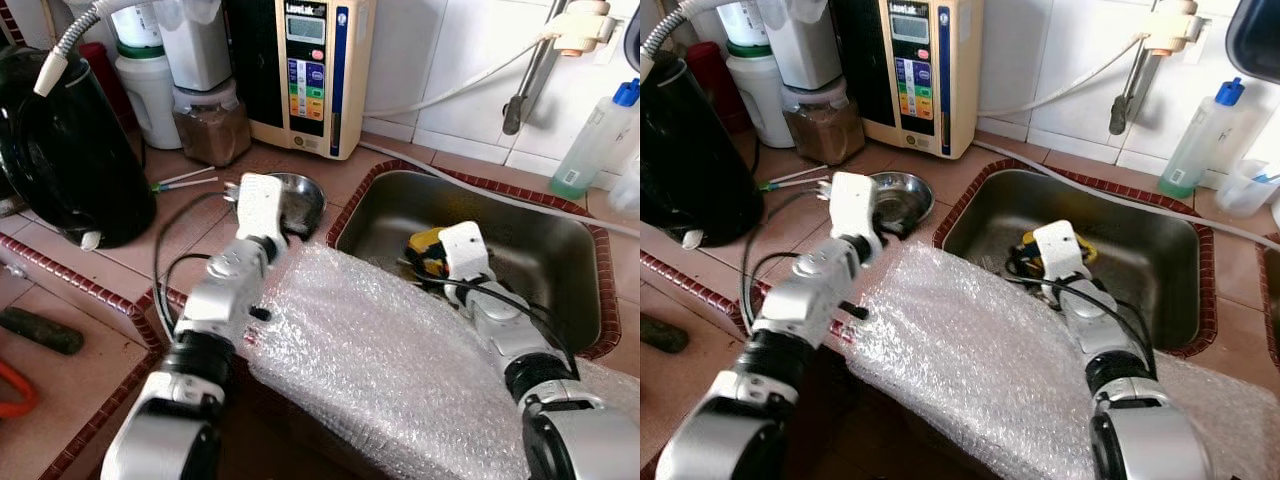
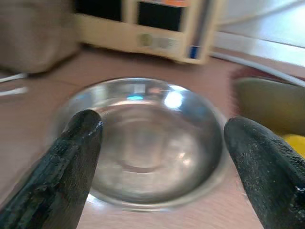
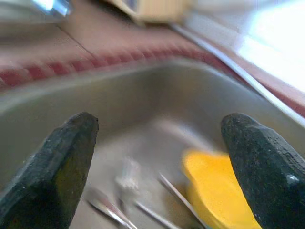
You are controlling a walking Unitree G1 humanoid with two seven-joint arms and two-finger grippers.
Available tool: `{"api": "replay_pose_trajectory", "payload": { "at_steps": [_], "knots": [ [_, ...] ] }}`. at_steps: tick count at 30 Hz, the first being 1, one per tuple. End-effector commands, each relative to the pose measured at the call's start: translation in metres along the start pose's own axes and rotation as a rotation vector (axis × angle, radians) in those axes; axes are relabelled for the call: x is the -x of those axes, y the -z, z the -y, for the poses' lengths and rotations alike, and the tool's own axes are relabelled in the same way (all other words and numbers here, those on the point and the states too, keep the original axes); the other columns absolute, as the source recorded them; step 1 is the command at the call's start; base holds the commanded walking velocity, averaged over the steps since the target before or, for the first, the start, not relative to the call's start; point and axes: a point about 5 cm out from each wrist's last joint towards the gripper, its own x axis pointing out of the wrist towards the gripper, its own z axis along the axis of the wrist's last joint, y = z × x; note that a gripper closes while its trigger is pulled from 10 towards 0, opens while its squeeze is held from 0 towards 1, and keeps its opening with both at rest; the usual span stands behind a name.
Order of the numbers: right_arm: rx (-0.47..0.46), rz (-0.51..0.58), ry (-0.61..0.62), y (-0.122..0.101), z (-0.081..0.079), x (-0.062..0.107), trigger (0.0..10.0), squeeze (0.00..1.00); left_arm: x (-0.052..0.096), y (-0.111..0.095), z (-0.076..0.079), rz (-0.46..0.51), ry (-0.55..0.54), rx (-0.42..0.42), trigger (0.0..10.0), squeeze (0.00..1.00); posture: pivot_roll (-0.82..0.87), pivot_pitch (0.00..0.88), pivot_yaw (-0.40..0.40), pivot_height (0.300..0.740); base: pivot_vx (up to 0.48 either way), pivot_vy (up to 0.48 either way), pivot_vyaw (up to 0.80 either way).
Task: Kitchen organization
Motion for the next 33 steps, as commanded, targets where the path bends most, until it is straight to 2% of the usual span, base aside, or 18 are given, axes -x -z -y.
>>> {"api": "replay_pose_trajectory", "payload": {
  "at_steps": [1,5,9,17,24,32,33],
  "knots": [
    [0.017,0.068,-0.050,-0.009,-0.005,0.000,10.0,0.00,-0.003,-0.004,-0.006,0.000,-0.048,0.016,10.0,0.00,0.07,0.000,0.039,0.740,0.000,0.000,0.00],
    [0.034,0.162,-0.167,-0.022,-0.025,0.002,10.0,0.00,-0.005,0.003,-0.028,-0.044,-0.197,0.040,10.0,0.00,0.06,0.000,0.047,0.740,0.000,0.000,0.00],
    [0.037,0.187,-0.198,-0.027,-0.031,0.003,10.0,0.00,-0.005,0.009,-0.033,-0.077,-0.227,0.059,10.0,0.00,0.06,0.000,0.051,0.740,0.000,0.000,0.00],
    [0.049,0.184,-0.219,-0.027,-0.038,0.003,10.0,0.00,-0.008,0.013,-0.035,-0.114,-0.250,0.136,10.0,0.00,0.06,0.000,0.052,0.740,0.000,0.000,0.00],
    [0.067,0.169,-0.241,-0.027,-0.042,0.007,10.0,0.00,-0.014,0.009,-0.033,-0.134,-0.238,0.185,10.0,0.00,0.05,0.000,0.056,0.740,0.000,0.000,0.00],
    [0.070,0.150,-0.287,-0.024,-0.047,0.010,10.0,0.00,-0.016,0.011,-0.027,-0.185,-0.218,0.196,10.0,0.00,0.04,0.000,0.062,0.740,0.000,0.000,0.00],
    [0.076,0.143,-0.307,-0.023,-0.049,0.011,10.0,0.00,-0.017,0.013,-0.026,-0.198,-0.216,0.184,2.8,0.00,0.04,0.000,0.062,0.740,0.000,0.000,0.00]
  ]
}}
